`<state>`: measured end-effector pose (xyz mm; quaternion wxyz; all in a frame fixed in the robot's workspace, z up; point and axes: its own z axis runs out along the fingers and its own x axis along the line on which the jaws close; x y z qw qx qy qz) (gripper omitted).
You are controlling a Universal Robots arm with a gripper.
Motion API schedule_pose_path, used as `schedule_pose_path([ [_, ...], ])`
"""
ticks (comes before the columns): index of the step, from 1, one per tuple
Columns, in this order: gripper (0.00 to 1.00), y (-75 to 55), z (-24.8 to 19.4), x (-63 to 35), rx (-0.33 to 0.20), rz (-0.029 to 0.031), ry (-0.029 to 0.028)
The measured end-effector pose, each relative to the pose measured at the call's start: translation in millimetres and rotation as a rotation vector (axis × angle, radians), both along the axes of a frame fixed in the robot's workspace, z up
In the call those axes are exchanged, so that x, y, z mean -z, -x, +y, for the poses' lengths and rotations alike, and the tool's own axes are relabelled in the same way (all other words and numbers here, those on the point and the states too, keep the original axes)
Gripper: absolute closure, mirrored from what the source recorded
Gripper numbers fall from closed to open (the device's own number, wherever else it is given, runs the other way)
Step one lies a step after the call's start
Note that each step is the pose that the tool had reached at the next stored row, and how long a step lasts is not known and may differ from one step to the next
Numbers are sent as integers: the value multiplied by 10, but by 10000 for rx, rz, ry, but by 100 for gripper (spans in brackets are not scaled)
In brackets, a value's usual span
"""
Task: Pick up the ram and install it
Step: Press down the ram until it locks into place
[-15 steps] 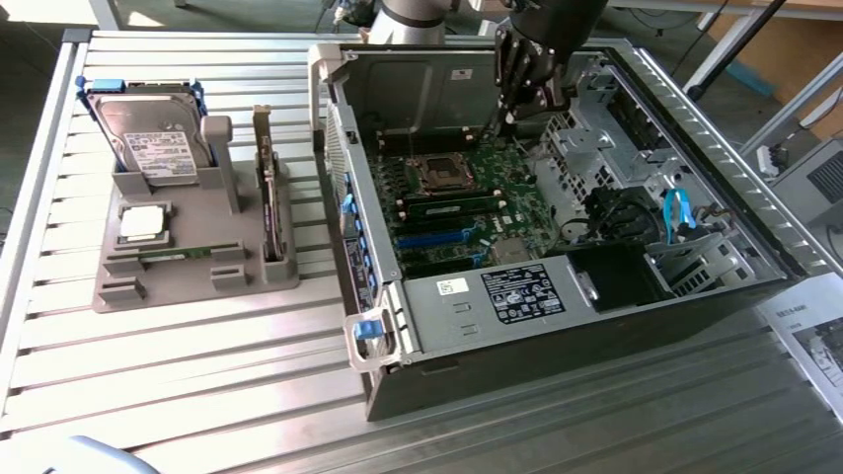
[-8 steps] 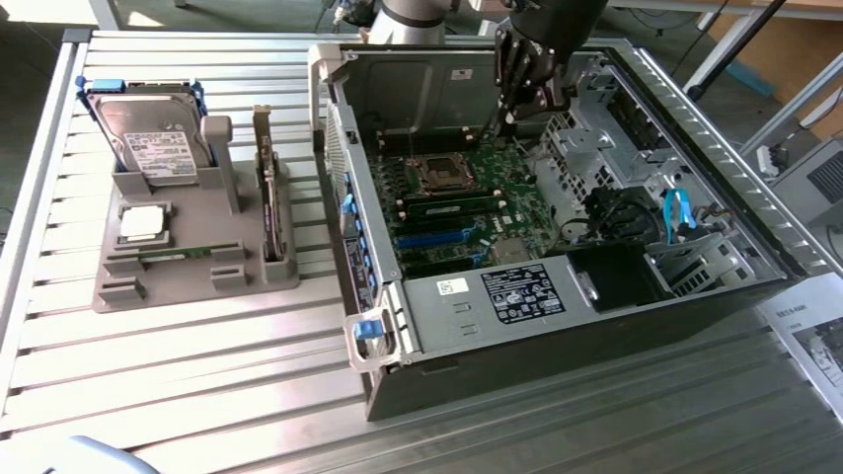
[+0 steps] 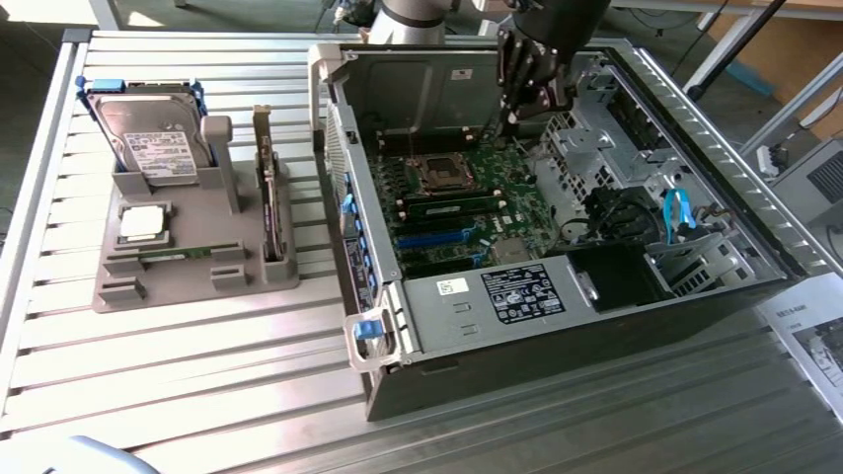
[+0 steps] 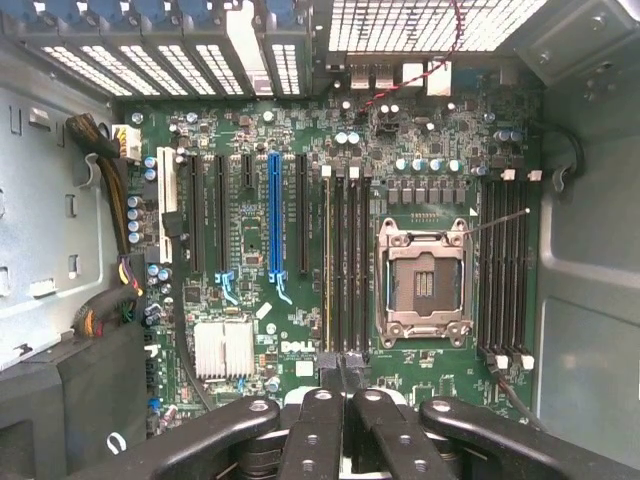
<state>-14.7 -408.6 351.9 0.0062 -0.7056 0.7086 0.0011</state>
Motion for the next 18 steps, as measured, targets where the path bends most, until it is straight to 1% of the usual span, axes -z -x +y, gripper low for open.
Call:
schedule_pose_path([
  [8,90,-174,0,0,-2,0,-1],
  [18,90,-347,0,0,-2,0,-1],
])
